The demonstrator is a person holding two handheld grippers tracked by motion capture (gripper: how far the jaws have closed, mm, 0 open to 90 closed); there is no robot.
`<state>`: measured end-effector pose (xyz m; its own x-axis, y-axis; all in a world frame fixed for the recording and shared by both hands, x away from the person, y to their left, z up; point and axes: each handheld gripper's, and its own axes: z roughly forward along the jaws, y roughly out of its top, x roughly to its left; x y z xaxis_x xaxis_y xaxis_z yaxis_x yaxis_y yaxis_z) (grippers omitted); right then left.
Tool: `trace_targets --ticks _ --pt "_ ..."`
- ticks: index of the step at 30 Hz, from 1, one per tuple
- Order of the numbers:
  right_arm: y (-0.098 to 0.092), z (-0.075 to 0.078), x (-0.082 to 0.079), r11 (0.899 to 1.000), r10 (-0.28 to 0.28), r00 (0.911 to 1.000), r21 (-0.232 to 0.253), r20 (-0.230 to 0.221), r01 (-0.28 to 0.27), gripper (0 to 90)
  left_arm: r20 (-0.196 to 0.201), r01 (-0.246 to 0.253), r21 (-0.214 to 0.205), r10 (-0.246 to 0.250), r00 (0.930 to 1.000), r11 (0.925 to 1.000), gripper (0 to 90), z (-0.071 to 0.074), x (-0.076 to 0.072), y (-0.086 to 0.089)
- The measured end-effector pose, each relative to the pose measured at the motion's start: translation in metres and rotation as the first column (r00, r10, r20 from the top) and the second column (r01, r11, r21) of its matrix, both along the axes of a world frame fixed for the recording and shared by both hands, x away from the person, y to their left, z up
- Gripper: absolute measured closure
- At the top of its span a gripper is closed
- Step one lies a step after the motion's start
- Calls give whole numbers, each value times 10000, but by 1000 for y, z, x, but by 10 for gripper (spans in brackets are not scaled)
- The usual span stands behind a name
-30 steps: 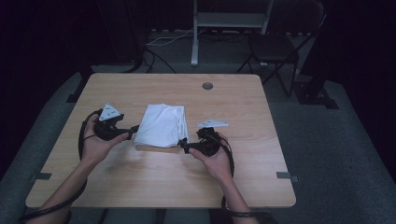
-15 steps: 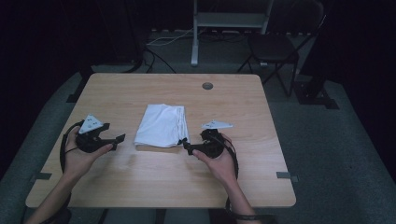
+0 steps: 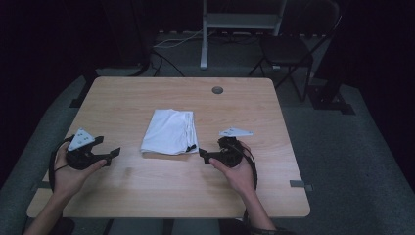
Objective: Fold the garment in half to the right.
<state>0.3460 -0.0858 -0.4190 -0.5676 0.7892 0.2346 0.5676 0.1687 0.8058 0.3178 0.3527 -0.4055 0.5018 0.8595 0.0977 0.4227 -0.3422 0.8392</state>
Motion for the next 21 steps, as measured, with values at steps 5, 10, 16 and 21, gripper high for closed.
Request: trace_targets --ticks 5,10,16,21 --pt "-6 0 -3 9999 -14 10000 -102 75 15 127 1 -114 -92 114 9999 9999 215 -3 -8 8" --pt "-14 0 -6 9998 -132 9998 -111 120 133 127 -8 -202 -94 202 9998 9998 216 -6 -15 16" --pt "-23 0 -10 9995 -291 9994 -114 162 293 127 88 -335 -255 338 9994 9991 216 -5 -22 23" --pt "-27 0 -13 9994 -341 9992 -107 204 343 127 130 -408 -332 412 9991 9986 216 -4 -25 27"
